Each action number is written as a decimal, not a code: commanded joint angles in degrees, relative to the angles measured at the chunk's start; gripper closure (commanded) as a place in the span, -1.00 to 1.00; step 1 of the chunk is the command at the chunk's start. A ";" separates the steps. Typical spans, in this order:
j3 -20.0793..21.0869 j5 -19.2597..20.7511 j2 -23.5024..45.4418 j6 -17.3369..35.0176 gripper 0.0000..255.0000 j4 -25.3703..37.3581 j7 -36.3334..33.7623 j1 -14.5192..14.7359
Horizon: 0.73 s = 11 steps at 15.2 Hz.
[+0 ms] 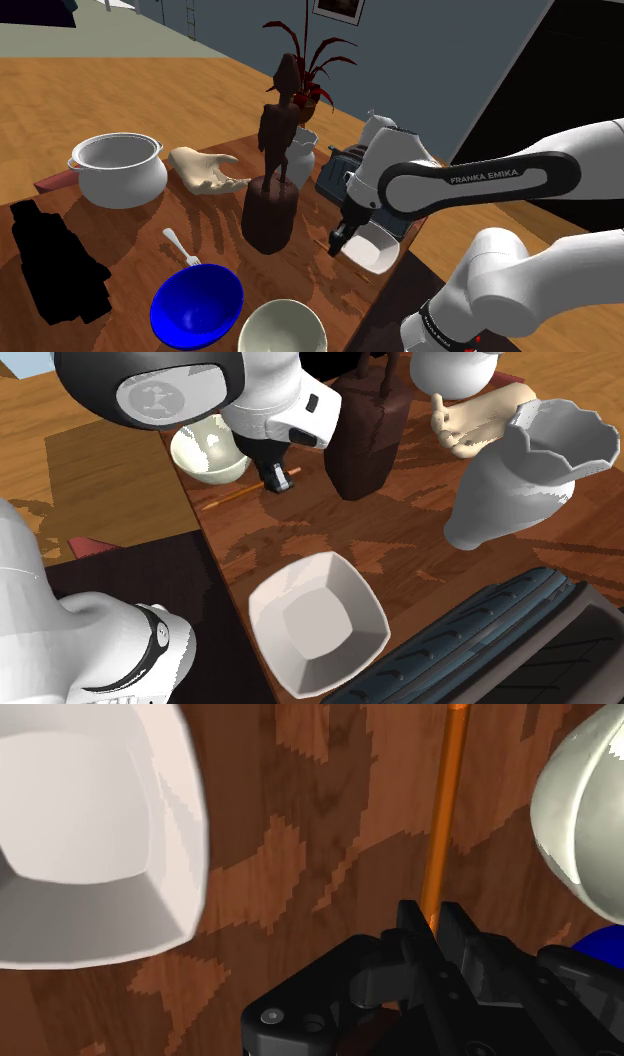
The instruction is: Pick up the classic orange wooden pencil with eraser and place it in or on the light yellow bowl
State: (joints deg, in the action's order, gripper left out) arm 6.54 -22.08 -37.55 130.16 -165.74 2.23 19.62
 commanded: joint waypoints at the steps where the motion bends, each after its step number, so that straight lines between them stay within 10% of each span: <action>1: 0.02 0.55 -1.32 -2.29 1.00 1.01 -0.74 -0.23; 11: 10.63 -5.42 2.53 -0.60 1.00 6.54 -13.49 6.86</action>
State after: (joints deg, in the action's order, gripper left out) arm 15.67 -26.65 -35.79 128.83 -159.72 -9.57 25.56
